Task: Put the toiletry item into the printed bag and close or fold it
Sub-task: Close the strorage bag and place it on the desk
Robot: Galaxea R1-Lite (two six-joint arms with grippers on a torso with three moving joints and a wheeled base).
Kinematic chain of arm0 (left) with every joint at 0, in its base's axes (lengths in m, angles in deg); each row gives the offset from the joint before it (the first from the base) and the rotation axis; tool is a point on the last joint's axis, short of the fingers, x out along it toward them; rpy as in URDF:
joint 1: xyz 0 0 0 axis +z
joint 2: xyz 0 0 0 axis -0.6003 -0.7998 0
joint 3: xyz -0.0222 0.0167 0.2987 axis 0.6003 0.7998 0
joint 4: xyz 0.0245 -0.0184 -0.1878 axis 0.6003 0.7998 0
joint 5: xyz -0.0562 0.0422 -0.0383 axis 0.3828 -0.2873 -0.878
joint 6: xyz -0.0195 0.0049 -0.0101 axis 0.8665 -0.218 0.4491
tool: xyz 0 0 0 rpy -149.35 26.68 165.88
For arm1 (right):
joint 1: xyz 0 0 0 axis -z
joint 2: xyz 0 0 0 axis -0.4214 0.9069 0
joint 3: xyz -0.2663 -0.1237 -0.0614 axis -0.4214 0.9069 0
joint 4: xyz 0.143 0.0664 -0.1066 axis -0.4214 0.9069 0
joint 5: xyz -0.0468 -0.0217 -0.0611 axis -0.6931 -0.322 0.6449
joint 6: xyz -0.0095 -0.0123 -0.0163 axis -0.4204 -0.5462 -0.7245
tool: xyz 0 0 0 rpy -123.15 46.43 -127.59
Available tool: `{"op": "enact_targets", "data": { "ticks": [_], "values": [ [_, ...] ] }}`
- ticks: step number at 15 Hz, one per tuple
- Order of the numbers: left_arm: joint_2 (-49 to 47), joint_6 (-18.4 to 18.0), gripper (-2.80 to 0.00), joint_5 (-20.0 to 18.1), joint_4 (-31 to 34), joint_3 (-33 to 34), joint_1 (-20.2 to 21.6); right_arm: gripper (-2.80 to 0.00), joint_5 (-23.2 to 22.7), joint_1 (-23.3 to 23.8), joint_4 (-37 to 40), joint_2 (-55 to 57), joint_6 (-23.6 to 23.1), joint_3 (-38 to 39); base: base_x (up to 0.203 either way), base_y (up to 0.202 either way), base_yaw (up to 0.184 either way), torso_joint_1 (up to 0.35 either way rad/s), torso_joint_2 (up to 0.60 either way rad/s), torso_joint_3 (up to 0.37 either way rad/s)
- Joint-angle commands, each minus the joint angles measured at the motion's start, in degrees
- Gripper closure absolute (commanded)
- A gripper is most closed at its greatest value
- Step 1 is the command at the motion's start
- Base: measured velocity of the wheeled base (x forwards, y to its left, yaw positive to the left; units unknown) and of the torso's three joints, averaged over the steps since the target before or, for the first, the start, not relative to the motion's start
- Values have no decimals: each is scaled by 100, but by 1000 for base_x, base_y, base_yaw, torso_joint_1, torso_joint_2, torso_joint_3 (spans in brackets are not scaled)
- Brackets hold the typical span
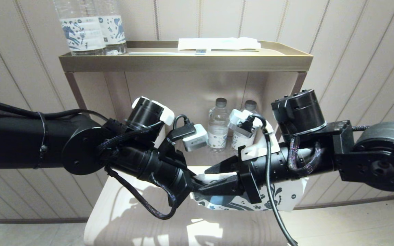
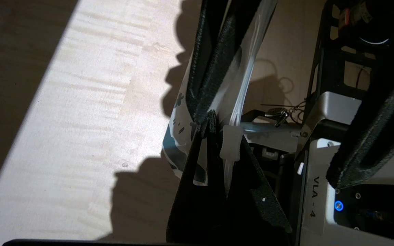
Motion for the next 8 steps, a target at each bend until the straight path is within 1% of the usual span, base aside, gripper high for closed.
{"op": "enact_targets", "data": {
  "ticks": [1,8],
  "values": [
    [-18,-6,0,-20,-7,-10,-1,0,-26,6,-4,0,-11,-2,0,0,0,0,0,0],
    [-62,-41,0,6,-7,-46,-1,0,-26,6,-3,0,-178,51,0,0,0,0,0,0]
  ]
}}
